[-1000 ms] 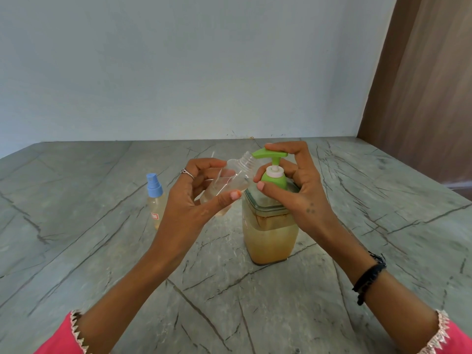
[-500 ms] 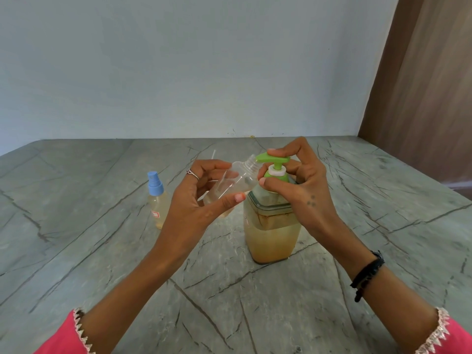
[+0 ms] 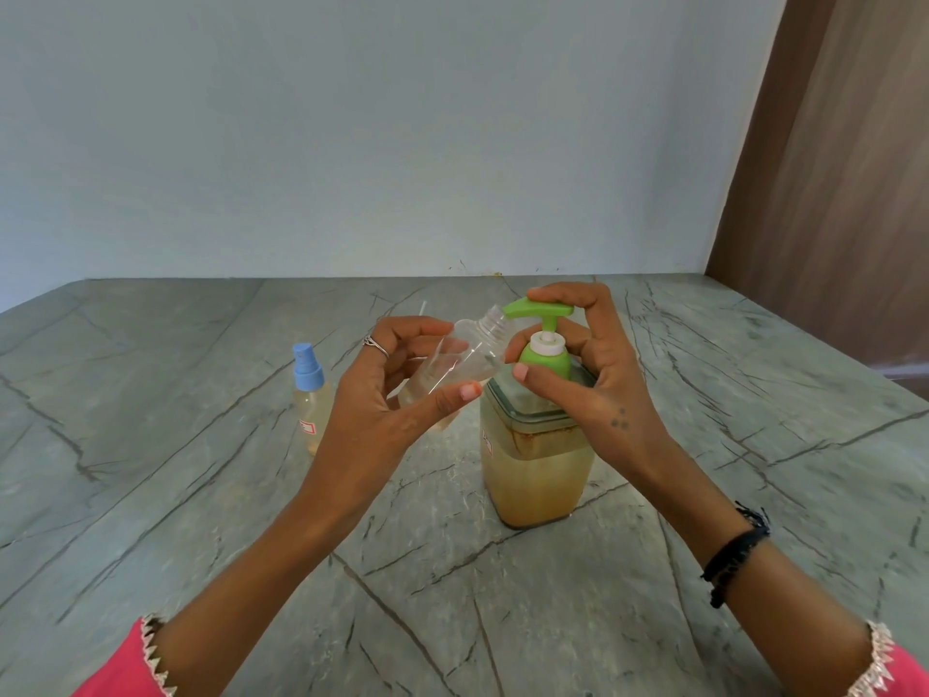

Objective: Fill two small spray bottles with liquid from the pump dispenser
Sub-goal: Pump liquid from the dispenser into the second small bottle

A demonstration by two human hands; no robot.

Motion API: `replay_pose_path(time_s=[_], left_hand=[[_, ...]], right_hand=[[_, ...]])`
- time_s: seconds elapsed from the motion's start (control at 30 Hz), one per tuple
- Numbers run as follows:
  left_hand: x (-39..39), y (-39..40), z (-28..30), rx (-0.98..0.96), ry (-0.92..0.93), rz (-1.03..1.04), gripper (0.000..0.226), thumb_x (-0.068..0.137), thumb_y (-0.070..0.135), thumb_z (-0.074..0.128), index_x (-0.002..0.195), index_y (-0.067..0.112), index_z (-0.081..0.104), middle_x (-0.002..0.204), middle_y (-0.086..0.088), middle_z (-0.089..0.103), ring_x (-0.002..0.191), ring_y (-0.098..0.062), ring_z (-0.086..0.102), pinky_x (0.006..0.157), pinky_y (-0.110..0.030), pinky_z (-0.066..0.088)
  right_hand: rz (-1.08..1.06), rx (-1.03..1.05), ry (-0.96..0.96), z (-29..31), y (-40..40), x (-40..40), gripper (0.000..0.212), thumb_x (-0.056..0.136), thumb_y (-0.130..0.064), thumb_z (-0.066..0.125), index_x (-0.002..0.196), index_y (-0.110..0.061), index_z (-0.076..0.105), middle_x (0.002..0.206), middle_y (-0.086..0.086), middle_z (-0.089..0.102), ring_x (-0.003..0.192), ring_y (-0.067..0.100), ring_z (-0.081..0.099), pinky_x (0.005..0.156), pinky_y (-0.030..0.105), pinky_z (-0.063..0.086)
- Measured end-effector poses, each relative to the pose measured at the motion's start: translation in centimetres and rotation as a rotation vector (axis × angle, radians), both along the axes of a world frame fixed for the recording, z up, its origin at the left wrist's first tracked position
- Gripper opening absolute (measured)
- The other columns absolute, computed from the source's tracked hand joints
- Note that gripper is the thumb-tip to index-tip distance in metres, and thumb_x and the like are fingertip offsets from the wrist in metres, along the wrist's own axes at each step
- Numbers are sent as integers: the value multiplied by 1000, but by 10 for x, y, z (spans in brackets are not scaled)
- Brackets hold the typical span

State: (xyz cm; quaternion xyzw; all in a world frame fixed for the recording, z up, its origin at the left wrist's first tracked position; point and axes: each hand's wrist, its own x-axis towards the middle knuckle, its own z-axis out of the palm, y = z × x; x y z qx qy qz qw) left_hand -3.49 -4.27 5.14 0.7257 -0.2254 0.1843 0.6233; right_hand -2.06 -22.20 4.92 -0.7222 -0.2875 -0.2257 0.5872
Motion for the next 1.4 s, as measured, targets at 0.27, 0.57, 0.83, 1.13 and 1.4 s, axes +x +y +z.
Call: replay_pose_path(time_s=[0.27,0.57,0.83,1.13,1.4], left_hand=[[0,1,1,-12,-4,-8,41,61,28,69,99,29,54,93,27,67,97,5,61,69,-10,50],[-1,-1,0,-3,-7,-20,40,61,25,70,98,28,54,88,29,66,93,9,60,65,-5,47],[-1,-1,-2,2,-1,-19,40,62,28,69,99,29,54,91,31,65,95,7,60,64,-7,48],[0,-1,-2,-2,9,-22,41,61,28,69,99,29,54,92,30,65,95,6,61,66,-8,49],[0,-2,-4,-5,12,-33,40,62,27,69,99,28,54,92,28,66,96,5,61,66,-9,49]], right_hand=[[-27,95,-25,0,3,0,47,75,-4,67,104,-37,53,82,-2,70,81,17,66,76,23,52],[-33,186,16,1,5,2,37,68,1,66,91,-27,56,72,1,71,75,17,68,75,27,53],[-23,142,9,4,4,1,36,69,0,66,90,-25,52,71,-4,70,73,9,67,71,19,52],[20,-9,1,0,-2,-3,43,81,-12,67,118,-24,48,97,-21,66,92,3,65,79,18,52],[60,-34,-2,1,-4,-6,65,83,-10,64,126,-51,39,121,-3,62,104,9,65,85,17,49]])
